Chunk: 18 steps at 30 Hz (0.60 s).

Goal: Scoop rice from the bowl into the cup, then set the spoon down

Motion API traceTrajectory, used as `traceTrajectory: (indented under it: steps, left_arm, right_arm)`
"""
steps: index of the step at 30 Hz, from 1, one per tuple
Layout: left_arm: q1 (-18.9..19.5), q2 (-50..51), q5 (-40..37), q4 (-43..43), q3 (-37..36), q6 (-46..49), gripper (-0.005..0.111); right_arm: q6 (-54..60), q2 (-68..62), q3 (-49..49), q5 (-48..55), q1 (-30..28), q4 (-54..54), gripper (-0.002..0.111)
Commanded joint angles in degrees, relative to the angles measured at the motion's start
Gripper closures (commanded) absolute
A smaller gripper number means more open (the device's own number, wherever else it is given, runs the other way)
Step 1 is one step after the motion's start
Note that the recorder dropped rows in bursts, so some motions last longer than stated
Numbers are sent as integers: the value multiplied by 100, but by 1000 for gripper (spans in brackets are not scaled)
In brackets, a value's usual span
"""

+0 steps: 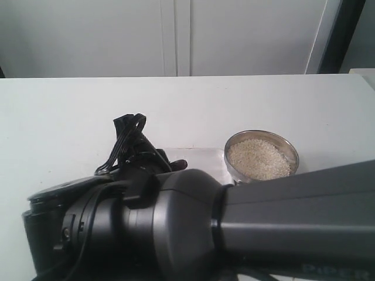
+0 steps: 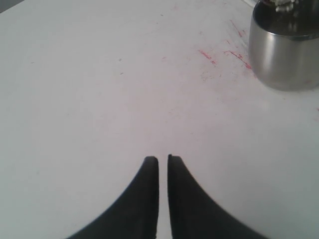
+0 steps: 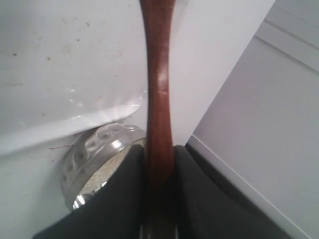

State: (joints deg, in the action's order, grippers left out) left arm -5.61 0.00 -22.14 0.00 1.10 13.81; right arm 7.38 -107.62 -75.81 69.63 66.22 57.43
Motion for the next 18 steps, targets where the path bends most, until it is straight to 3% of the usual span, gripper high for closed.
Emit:
traceTrajectory:
  steps: [1,18]
  left_arm:
    - [-31,0,-274,-32,-52,-33,92]
    - [-31,0,-274,-32,-52,-33,92]
  right_arm:
    - [61,22,0,34,57,394,108]
    - [829,22,99,34,86,769,108]
